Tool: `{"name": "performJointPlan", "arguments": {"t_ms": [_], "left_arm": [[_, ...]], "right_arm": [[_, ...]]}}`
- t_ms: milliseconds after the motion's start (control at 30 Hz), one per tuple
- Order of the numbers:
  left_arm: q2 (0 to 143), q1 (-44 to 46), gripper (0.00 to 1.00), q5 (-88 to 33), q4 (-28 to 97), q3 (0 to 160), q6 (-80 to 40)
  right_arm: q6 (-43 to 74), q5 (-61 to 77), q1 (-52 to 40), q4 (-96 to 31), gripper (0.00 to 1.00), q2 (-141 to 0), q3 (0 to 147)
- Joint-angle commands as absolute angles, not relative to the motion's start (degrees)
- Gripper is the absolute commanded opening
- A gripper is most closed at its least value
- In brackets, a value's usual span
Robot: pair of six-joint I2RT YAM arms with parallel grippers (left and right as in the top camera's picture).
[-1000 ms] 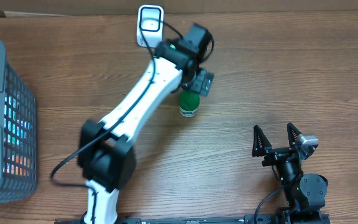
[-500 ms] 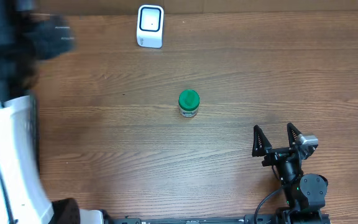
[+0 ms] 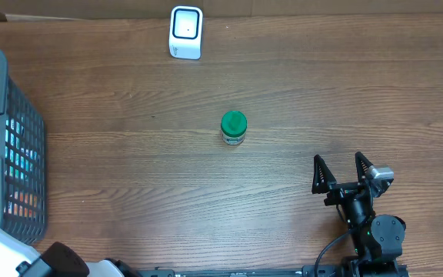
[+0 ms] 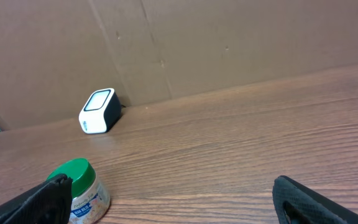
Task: Scan the item barcode
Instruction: 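Carry the jar to the table center and release it upright, then reach into the basket and grasp the teal Kleenex tissue pack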
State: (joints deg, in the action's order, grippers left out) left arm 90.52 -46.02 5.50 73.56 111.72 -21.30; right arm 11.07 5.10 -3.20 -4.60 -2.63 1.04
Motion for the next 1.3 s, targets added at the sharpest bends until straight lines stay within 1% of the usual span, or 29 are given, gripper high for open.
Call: {"name": "performJointPlan", "arguments": {"t_ms": [0,133,267,367,500,633,700,800,933,1267], "left_arm": [[90.78,-48.29,1.0,2.15,71.22,105.71,-15.11],[90.78,-50.76,1.0,-2.28,65.71,98.26,-11.4],[91.29,-52.25,0.98,-8.78,58.74,90.3,-4.47],[92.42,-52.14,0.98,-8.86,56.38,87.46,0.12],[95.98,-52.12,0.97,-8.86,55.92,87.09,3.88],[100.03,-52.16,0.88,-8.6,55.72,87.09,4.78],[101.71,-52.16,0.84,-8.58,55.37,87.09,4.8],[104.66,-52.16,0.84,-8.58,55.0,87.09,6.11],[108.73,-52.05,0.87,-8.6,54.87,87.09,7.73],[117.64,-51.68,0.84,-10.61,52.4,87.09,9.08]], "right_arm": [[10.85,4.62,-3.57,-4.38,1.0,-2.5,0.47],[10.85,4.62,-3.57,-4.38,1.0,-2.5,0.47],[10.85,4.62,-3.57,-4.38,1.0,-2.5,0.47],[10.85,4.62,-3.57,-4.38,1.0,-2.5,0.47],[10.85,4.62,-3.57,-4.38,1.0,-2.5,0.47],[10.85,4.62,-3.57,-4.38,1.0,-2.5,0.47],[10.85,4.62,-3.57,-4.38,1.0,-2.5,0.47],[10.85,4.62,-3.57,-4.38,1.0,-2.5,0.47],[10.85,4.62,-3.57,-4.38,1.0,-2.5,0.47],[10.85,4.62,-3.57,-4.38,1.0,-2.5,0.47]]}}
